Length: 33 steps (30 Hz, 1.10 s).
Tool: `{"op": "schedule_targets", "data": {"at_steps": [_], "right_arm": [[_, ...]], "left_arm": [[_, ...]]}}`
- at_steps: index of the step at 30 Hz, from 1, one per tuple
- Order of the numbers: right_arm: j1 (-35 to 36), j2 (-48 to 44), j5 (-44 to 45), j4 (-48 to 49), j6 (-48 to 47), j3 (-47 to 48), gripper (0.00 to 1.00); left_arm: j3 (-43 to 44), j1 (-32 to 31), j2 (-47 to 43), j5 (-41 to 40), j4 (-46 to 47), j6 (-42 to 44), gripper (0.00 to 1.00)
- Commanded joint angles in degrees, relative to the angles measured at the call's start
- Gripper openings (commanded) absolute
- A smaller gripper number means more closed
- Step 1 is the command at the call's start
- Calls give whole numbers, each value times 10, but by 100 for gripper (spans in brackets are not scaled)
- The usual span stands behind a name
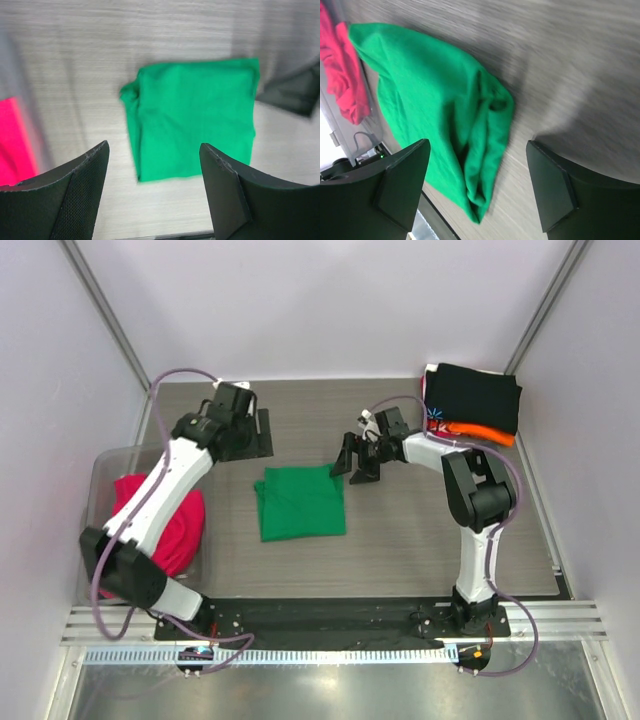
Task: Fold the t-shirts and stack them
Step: Fold the tshirt, then neatly place the folded tshirt to the corner
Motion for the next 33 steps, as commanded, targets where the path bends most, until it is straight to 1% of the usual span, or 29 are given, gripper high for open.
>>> {"op": "schedule_targets", "data": {"at_steps": [1, 2, 4, 5, 6, 7, 8, 9, 11, 12, 15, 16, 17, 18, 19, 20, 21, 23, 25, 26, 30, 33], "right_arm": [[17, 37, -8, 35, -4, 17, 83], [21, 42, -11, 42, -3, 17, 79], [35, 57, -14, 53, 1, 16, 73], [38, 63, -18, 70, 5, 13, 68], [45, 72, -30, 83, 10, 10, 59], [47, 76, -36, 101, 30, -1, 53], [48, 80, -44, 139, 39, -8, 44], [49, 82, -54, 157, 52, -15, 22], [49, 80, -58, 204, 75, -35, 3], [48, 75, -60, 209, 78, -37, 1], [47, 52, -69, 201, 76, -28, 1], [43, 34, -62, 184, 68, -11, 1], [40, 25, -49, 126, 57, 2, 1], [37, 15, -33, 93, 27, 16, 1], [35, 4, 7, 62, 11, 43, 1], [30, -15, 27, 5, -5, 56, 1], [27, -26, 46, -21, -37, 68, 1], [18, -42, 95, -78, -61, 98, 1], [3, -62, 123, -110, -96, 124, 1], [-1, -67, 158, -137, -107, 133, 1], [-26, -88, 237, -174, -150, 159, 1], [-49, -92, 277, -196, -178, 189, 1]], "left_arm": [[-50, 3, -83, -12, -58, 28, 74], [-84, 3, -123, -17, -58, 27, 74], [-118, 3, -161, -16, -59, 19, 74], [-150, 3, -201, -17, -60, 15, 74], [-166, 3, -220, -18, -60, 11, 74], [-181, 4, -240, -17, -54, 4, 75], [-209, 4, -275, -18, -51, 1, 75], [-223, 4, -294, -21, -48, -2, 76], [-257, 4, -322, -23, -35, -4, 76], [-268, 4, -348, -19, -32, -3, 76], [-295, 4, -381, -11, -19, -7, 77], [-303, 4, -403, 4, -7, -8, 77], [-308, 4, -414, 11, 0, -6, 77], [-313, 3, -423, 16, 9, -2, 78], [-324, 4, -444, 13, 20, -2, 78], [-329, 4, -452, 7, 24, -4, 79], [-335, 4, -461, 0, 27, -6, 80], [-343, 5, -479, -11, 34, -11, 81], [-344, 4, -487, -14, 34, -13, 81], [-345, 4, -494, -14, 34, -13, 81], [-349, 4, -502, -14, 39, -12, 82], [-349, 4, -499, -12, 39, -12, 82]]}}
